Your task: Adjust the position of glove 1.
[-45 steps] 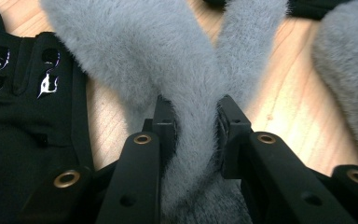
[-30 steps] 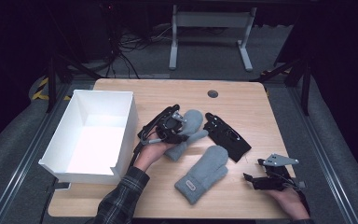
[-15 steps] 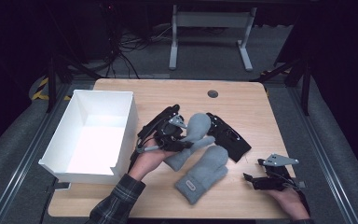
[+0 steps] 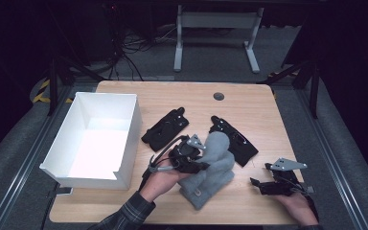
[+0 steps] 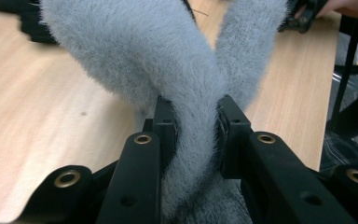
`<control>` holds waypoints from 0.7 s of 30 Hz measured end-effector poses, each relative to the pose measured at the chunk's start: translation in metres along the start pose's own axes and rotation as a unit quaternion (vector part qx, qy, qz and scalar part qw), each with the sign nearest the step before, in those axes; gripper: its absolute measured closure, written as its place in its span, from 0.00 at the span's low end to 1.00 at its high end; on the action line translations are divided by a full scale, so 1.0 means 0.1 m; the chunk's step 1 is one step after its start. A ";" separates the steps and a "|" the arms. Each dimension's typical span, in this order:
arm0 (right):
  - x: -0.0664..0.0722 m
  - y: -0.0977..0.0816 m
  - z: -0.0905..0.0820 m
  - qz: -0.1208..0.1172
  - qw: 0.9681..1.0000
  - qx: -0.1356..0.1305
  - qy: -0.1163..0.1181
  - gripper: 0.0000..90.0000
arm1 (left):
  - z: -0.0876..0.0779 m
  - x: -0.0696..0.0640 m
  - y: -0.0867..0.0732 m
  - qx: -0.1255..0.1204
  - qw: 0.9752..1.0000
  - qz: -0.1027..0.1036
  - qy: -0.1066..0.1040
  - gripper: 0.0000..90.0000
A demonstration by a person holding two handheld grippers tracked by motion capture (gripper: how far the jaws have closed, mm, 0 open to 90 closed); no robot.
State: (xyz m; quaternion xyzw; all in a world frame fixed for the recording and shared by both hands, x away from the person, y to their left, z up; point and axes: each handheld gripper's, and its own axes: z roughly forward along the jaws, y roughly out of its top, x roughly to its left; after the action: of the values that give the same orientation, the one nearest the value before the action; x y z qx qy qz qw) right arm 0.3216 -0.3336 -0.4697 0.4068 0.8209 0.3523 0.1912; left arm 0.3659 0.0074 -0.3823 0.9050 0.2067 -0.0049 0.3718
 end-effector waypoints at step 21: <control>0.00 0.00 0.00 0.000 1.000 0.000 0.001 0.15 | 0.40 -0.14 -0.04 0.040 0.999 0.008 -0.003 0.69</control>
State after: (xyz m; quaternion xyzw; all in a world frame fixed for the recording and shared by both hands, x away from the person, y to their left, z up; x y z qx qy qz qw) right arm 0.3216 -0.3337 -0.4697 0.4068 0.8208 0.3527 0.1906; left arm 0.3570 -0.0223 -0.4121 0.9208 0.1977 -0.0132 0.3360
